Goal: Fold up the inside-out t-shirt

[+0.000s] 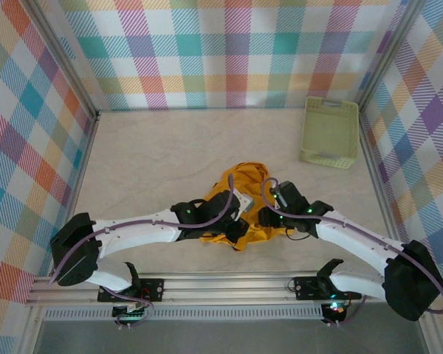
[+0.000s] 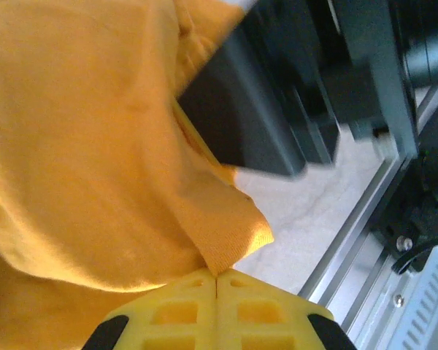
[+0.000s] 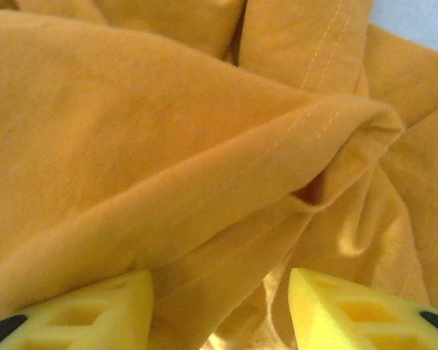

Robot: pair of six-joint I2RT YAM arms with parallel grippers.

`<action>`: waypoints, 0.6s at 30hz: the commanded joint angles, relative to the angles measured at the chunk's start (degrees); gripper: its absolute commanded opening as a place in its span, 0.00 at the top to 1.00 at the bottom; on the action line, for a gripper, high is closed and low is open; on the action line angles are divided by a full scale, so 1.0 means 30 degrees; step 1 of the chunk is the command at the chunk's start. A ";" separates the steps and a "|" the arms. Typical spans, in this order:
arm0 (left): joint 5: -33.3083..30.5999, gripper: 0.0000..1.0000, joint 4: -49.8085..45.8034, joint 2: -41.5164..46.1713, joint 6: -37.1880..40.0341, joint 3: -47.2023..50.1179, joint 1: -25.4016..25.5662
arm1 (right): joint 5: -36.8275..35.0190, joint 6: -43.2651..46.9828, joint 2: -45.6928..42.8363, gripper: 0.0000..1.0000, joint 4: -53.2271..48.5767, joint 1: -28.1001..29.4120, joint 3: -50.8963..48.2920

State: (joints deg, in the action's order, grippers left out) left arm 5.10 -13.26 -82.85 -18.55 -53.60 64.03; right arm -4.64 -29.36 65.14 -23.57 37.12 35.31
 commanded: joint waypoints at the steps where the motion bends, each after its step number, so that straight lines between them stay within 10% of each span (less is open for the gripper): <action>1: 0.0377 1.00 0.0410 -0.0811 0.0218 0.0434 0.1064 | 0.0525 -0.0639 0.1081 0.56 0.1791 -0.1669 0.0681; 10: -0.0383 0.99 0.2301 -0.1851 -0.0940 0.1782 0.1801 | 0.3140 -0.1110 0.2828 0.77 0.3261 -0.2862 0.1496; 18: -0.3006 0.69 0.1602 0.0277 -0.0381 0.2141 0.1401 | 0.1422 -0.0817 0.2767 0.97 0.1210 -0.3058 0.2041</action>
State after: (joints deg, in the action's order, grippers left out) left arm 0.19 -8.60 -85.21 -20.08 -47.05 69.01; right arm 1.89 -32.08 74.30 -17.10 28.38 39.53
